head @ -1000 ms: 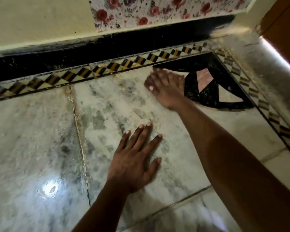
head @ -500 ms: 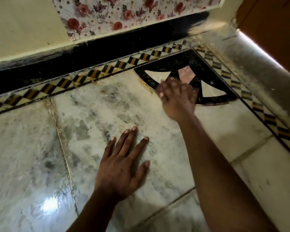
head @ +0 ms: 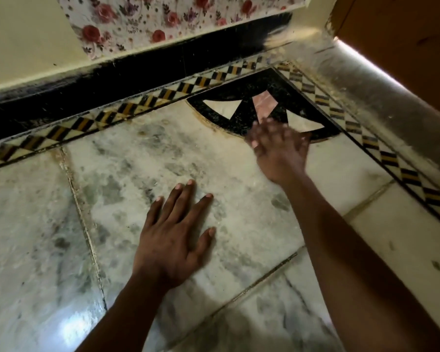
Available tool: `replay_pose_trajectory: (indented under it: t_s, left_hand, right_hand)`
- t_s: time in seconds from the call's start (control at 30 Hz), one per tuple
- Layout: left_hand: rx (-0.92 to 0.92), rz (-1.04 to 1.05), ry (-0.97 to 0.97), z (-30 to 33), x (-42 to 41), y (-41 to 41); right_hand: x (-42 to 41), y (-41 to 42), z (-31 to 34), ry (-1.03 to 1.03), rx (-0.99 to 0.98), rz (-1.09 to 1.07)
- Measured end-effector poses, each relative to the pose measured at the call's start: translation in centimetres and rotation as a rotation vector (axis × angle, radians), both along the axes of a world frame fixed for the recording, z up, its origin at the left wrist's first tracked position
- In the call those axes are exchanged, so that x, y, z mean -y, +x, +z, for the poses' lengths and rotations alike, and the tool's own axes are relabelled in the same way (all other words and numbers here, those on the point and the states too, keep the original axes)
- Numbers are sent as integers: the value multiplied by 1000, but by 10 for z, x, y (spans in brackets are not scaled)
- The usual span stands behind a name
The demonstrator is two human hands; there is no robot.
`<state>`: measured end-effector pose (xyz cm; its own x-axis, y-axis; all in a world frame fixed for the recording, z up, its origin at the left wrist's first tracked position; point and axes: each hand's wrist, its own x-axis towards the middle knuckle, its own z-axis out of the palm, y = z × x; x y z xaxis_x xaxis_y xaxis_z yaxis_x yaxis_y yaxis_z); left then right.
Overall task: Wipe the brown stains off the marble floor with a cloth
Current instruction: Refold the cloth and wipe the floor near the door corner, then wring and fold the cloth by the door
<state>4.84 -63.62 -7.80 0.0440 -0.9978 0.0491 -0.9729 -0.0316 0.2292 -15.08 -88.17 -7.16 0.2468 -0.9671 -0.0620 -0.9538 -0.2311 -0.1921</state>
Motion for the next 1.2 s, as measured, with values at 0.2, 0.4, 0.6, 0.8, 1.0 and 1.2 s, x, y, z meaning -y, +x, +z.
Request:
replay_pose_trajectory:
  t_s: [0.2, 0.4, 0.6, 0.8, 1.0, 1.2]
  left_hand:
    - [-16, 7, -14, 0, 0, 1]
    - [-21, 36, -39, 0, 2, 0]
    - [-20, 51, -109, 2, -3, -3]
    - [53, -39, -154, 15, -36, -24]
    - [51, -220, -182, 21, -113, -49]
    - [-94, -157, -265, 115, -152, -56]
  right_hand:
    - [-134, -84, -8, -57, 6, 190]
    - [-81, -45, 1, 42, 24, -226]
    - [-151, -58, -8, -146, 40, 412]
    - [-198, -105, 22, 88, 208, 617]
    - [-240, -101, 75, 335, 427, 236]
    - [-260, -73, 147, 510, 687, 65]
